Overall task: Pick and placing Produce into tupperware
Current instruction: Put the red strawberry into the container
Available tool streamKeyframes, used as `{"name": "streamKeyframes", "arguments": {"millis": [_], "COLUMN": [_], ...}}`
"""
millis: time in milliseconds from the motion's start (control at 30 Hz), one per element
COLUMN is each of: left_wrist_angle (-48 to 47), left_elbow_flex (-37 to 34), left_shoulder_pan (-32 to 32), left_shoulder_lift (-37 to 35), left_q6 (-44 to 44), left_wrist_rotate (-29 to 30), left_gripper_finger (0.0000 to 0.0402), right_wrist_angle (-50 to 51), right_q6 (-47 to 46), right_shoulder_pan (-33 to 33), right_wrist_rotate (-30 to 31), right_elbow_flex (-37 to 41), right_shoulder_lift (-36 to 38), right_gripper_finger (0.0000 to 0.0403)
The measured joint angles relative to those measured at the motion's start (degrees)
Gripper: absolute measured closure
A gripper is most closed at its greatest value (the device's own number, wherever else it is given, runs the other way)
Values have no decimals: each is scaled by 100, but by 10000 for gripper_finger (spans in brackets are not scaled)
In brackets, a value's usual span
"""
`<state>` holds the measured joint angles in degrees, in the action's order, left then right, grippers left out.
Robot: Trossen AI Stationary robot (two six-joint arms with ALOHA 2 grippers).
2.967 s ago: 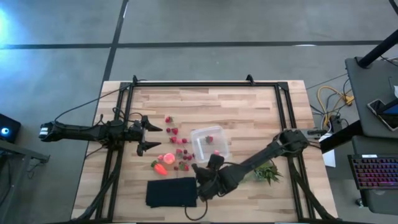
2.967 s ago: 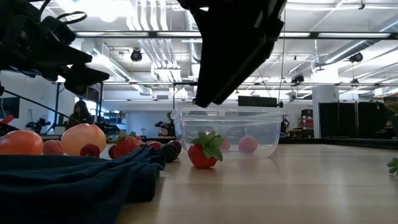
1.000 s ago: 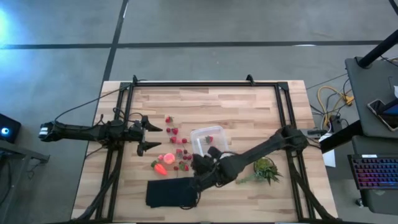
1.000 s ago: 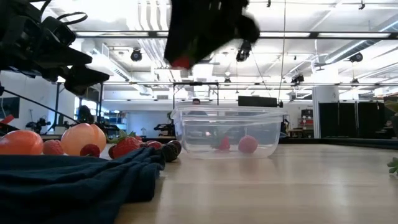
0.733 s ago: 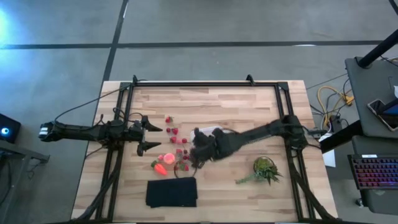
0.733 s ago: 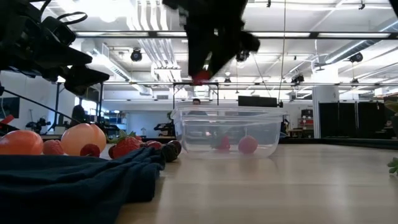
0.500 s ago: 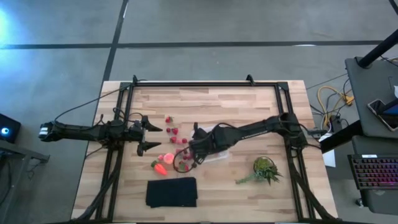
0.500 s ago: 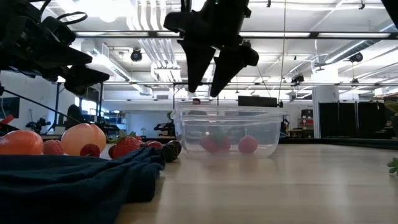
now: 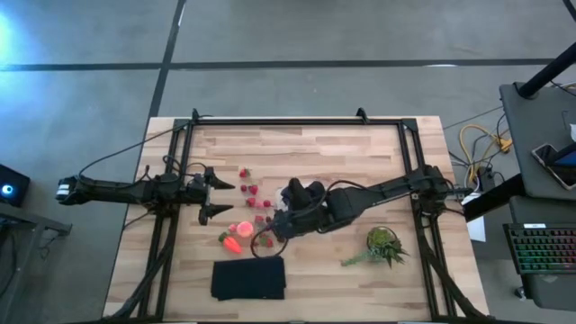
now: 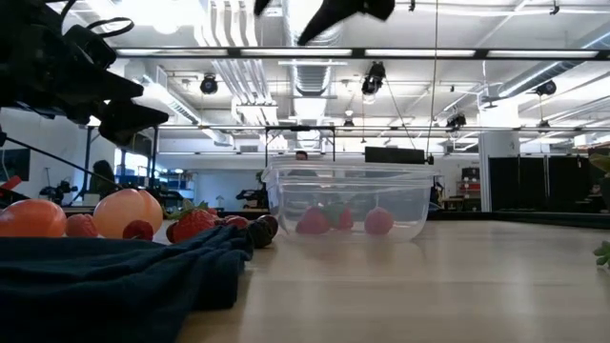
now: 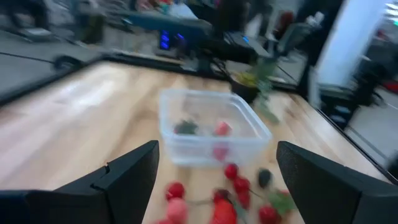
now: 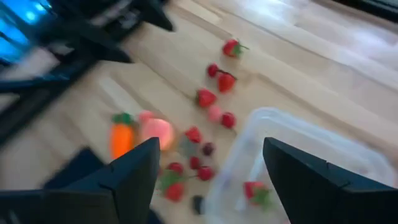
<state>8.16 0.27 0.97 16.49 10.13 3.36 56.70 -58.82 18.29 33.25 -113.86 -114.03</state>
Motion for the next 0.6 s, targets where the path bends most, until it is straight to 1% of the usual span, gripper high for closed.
{"name": "streamKeyframes", "arguments": {"millis": [33,100,233,300,333,433,533,600], "left_wrist_angle": [96,334,1317,1780,2036,2781,2618,2387], "left_elbow_flex": [0,0,2,0,0,18,196,376], "left_shoulder_pan": [0,3,4,5,4,6,3,4], "left_shoulder_lift": [2,-15,-31,-20,-6,29,46,125], "left_q6": [27,596,2783,3575,3772,3891,3858,3498], "left_wrist_rotate": [27,-19,-41,-21,30,321,706,907], "left_gripper_finger": [91,91,91,91,91,91,91,91], "right_wrist_angle": [-10,-4,4,12,-9,-36,3,158], "right_q6": [-94,-196,-147,-117,-114,323,1005,1357], "right_shoulder_pan": [39,127,226,269,283,318,313,307], "right_wrist_rotate": [31,96,196,282,371,557,668,747], "right_elbow_flex": [-47,-107,-106,-75,-73,-134,-157,4], "right_shoulder_lift": [12,11,24,81,116,344,722,1023], "right_gripper_finger": [128,133,139,141,142,143,144,147]}}
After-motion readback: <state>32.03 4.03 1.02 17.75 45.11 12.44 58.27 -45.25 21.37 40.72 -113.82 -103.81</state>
